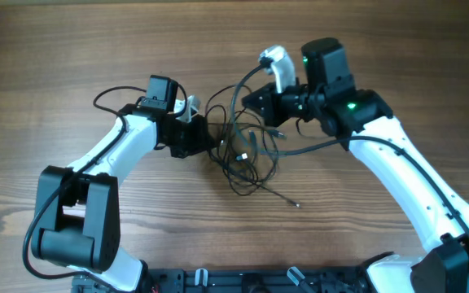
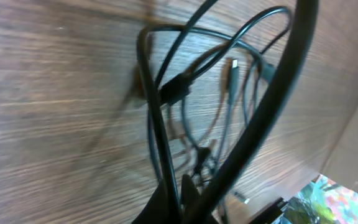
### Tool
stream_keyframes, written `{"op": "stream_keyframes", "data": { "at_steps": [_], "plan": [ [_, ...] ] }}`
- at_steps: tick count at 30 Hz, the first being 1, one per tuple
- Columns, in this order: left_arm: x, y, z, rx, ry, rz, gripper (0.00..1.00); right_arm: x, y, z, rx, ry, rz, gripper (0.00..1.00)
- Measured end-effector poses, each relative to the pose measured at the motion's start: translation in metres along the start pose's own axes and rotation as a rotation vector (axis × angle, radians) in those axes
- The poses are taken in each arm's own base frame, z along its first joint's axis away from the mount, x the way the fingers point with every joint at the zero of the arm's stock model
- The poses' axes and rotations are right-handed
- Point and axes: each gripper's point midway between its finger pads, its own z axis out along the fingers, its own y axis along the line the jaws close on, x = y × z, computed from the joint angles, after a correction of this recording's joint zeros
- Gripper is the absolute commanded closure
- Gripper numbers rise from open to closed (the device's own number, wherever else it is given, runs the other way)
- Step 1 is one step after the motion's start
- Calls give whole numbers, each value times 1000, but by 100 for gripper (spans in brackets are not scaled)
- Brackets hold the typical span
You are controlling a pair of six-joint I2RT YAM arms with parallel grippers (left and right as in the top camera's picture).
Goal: Untangle cables
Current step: 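Pull the right gripper far right, stretching one cable out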
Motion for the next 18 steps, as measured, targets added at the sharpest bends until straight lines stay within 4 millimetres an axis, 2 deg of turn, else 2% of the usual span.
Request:
{"op": "stream_keyframes", "data": {
  "at_steps": [2,4,5,7,8,10,12,14,16,17,18],
  "plan": [
    [0,10,-3,-33,-2,-26,96,-10,-28,-16,65,-47,79,96],
    [-7,23,-9,-62,-26,-55,96,-26,-57,-43,126,-131,160,96],
    [-14,36,-18,-71,-49,-84,96,-39,-78,-74,180,-213,219,96],
    [-27,57,-33,-79,-96,-147,96,-48,-106,-118,253,-312,292,96],
    [-36,72,-44,-77,-127,-192,96,-49,-123,-148,307,-367,343,96],
    [-50,101,-71,-58,-202,-288,96,-39,-151,-191,392,-429,440,96],
    [-60,116,-97,-21,-276,-343,96,-21,-174,-216,452,-445,535,96],
    [-70,126,-130,36,-373,-376,96,-6,-190,-234,505,-455,605,96],
    [-74,126,-142,76,-404,-382,96,14,-206,-250,590,-448,686,96],
    [-78,135,-164,104,-470,-402,96,25,-214,-258,644,-442,723,96],
    [-80,139,-174,120,-497,-409,96,33,-220,-265,693,-439,754,96]
  ]
}}
